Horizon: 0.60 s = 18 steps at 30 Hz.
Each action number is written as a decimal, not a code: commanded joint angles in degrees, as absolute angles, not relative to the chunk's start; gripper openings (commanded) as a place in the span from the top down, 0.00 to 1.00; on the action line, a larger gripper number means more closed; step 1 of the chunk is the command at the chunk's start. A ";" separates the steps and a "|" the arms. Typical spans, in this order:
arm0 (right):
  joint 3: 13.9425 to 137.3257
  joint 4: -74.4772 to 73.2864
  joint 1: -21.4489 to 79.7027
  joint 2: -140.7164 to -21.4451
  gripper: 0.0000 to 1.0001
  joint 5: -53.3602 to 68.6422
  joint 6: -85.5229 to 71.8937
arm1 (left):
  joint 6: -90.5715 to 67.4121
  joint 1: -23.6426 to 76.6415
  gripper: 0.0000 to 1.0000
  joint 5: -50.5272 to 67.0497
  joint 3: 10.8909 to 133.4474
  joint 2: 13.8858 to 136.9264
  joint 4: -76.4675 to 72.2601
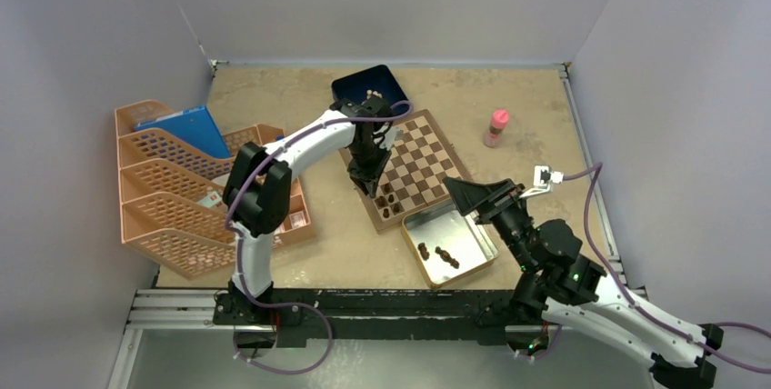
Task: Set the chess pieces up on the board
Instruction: Place the chess piece on the chessboard.
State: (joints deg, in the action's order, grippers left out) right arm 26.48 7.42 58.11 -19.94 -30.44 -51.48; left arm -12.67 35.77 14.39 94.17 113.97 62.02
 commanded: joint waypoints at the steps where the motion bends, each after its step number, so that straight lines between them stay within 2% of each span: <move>1: 29.26 8.95 58.32 -18.47 0.01 -30.44 -50.80 | -12.48 36.15 0.96 13.18 96.77 114.55 63.50; 18: 29.79 8.44 58.23 -17.84 0.02 -31.08 -50.22 | -12.35 36.57 0.92 13.10 98.72 117.30 63.28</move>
